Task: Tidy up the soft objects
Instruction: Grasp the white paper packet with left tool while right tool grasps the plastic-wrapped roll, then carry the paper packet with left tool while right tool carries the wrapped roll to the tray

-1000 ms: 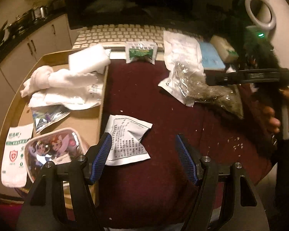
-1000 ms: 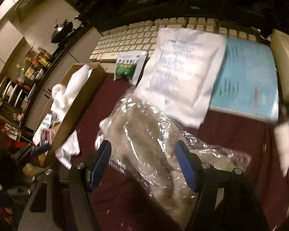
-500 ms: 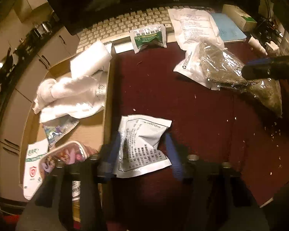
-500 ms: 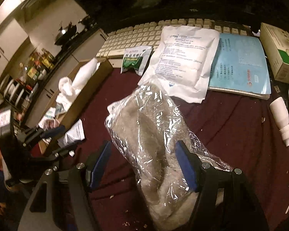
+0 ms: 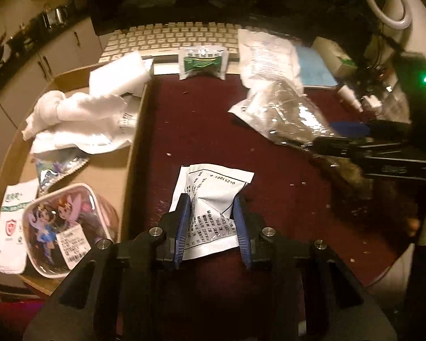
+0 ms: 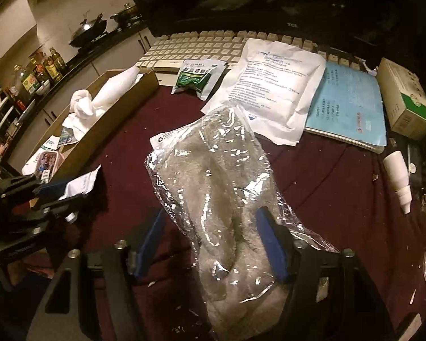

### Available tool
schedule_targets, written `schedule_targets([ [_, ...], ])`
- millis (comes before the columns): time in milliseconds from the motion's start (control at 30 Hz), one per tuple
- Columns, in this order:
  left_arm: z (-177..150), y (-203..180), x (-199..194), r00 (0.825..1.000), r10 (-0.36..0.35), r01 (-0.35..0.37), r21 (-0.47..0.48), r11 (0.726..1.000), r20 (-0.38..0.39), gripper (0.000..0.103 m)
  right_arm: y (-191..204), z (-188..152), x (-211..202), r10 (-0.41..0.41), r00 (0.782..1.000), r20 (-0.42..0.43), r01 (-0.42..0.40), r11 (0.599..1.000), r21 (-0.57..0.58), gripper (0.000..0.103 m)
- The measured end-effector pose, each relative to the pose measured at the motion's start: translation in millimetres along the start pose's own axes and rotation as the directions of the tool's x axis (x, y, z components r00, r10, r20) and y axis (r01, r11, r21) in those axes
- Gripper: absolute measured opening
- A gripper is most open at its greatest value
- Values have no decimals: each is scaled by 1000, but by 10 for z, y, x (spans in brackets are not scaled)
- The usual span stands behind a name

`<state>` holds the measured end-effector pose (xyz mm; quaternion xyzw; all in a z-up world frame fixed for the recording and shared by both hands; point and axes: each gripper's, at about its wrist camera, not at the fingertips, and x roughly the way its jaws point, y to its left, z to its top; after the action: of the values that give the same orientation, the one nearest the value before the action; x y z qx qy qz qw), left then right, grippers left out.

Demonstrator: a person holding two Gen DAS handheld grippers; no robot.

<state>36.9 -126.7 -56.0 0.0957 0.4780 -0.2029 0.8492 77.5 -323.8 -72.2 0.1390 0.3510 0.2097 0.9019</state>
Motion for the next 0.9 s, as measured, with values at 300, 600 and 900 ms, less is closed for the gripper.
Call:
schedule_targets([
  [300, -8, 22, 2, 1000, -3, 3, -54, 999, 5, 30, -55, -14, -38, -56, 998, 8, 56, 998, 24, 17],
  [600, 5, 90, -2, 1000, -24, 25, -92, 995, 14, 30, -88, -8, -219, -15, 997, 76, 10, 998, 70, 10],
  [900, 18, 142, -53, 999, -40, 43, -123, 991, 28, 30, -64, 44, -382, 52, 988, 148, -68, 992, 107, 10],
])
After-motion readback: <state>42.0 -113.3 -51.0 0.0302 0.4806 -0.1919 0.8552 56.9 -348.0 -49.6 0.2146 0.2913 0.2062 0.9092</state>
